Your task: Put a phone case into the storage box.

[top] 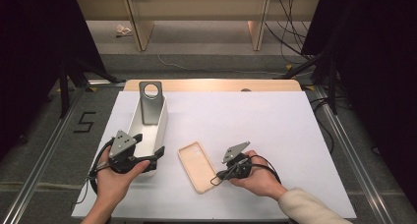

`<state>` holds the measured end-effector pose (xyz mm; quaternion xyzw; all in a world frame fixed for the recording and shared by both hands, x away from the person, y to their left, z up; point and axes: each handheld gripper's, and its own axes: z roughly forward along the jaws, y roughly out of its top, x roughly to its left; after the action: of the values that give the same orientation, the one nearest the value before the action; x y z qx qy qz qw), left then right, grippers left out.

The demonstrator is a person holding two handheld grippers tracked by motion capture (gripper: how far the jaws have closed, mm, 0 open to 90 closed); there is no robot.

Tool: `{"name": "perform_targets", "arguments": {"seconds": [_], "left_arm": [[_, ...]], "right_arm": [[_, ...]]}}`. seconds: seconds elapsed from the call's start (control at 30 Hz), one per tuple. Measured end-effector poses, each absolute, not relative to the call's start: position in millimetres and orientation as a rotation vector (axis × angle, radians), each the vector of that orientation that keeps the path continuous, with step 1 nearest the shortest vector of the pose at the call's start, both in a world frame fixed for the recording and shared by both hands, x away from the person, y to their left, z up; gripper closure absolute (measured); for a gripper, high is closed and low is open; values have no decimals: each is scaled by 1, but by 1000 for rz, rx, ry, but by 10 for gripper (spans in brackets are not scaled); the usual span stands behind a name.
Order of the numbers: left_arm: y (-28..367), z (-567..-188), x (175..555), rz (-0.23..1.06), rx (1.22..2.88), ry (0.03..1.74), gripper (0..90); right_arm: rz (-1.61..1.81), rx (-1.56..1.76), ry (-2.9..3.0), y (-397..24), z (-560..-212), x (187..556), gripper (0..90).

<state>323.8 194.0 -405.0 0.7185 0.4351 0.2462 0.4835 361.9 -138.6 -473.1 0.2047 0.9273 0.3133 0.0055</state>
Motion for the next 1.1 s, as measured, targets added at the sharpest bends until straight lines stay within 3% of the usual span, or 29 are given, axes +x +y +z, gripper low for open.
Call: {"name": "perform_targets", "arguments": {"seconds": [0.8, 0.93, 1.1], "left_arm": [[194, -405, 324, 599, 1748, 1058, 135], [194, -405, 324, 598, 1750, 1058, 135], [194, -405, 324, 599, 1749, 1057, 135]], "right_arm": [[982, 519, 2916, -128, -468, 353, 896], [1009, 496, 2876, -128, -461, 354, 808], [982, 405, 2859, -128, -459, 356, 618]]}}
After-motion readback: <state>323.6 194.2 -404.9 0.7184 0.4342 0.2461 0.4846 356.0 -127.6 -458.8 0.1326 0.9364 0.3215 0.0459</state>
